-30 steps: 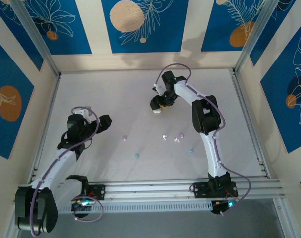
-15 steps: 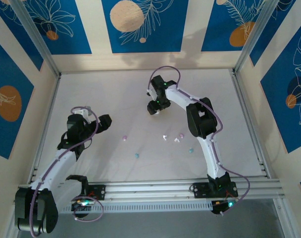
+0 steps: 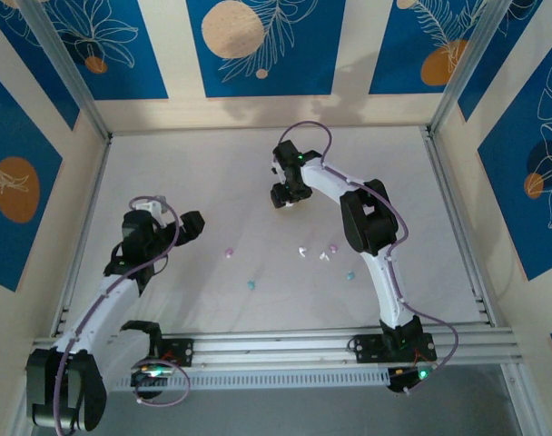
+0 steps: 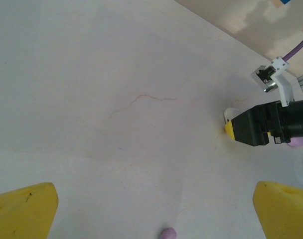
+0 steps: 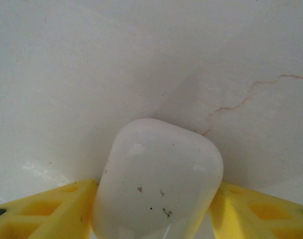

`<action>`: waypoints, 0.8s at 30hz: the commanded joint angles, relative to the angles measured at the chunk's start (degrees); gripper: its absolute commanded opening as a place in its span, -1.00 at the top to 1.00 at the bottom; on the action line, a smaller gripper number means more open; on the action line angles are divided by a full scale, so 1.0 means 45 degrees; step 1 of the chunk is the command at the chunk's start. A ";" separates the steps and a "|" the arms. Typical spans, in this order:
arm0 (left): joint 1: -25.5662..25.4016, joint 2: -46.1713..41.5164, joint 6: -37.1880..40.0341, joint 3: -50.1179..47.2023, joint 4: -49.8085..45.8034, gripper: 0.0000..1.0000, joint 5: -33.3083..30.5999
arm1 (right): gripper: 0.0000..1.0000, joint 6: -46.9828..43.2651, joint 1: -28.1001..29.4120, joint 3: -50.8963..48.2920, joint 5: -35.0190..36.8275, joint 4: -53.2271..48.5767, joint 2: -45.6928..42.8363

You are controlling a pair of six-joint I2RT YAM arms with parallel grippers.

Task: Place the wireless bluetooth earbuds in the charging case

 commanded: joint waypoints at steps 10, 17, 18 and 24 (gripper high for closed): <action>0.0076 -0.0351 -0.0143 0.0329 -0.0209 -1.00 0.0160 | -0.13 0.0278 -0.0138 -0.0923 0.0445 0.0061 -0.0583; 0.0068 -0.0178 -0.0218 0.0384 -0.0135 -1.00 0.0364 | -0.22 -0.0432 -0.0127 -0.0679 0.0113 0.0225 -0.0021; 0.0062 -0.0142 -0.0215 0.0404 -0.0143 -1.00 0.0375 | -0.22 -0.0545 -0.0137 -0.0658 0.0087 0.0271 0.0024; 0.0076 -0.0097 -0.0278 0.0444 -0.0094 -1.00 0.0392 | -0.22 -0.1038 -0.0142 -0.0455 0.0360 0.0369 0.0252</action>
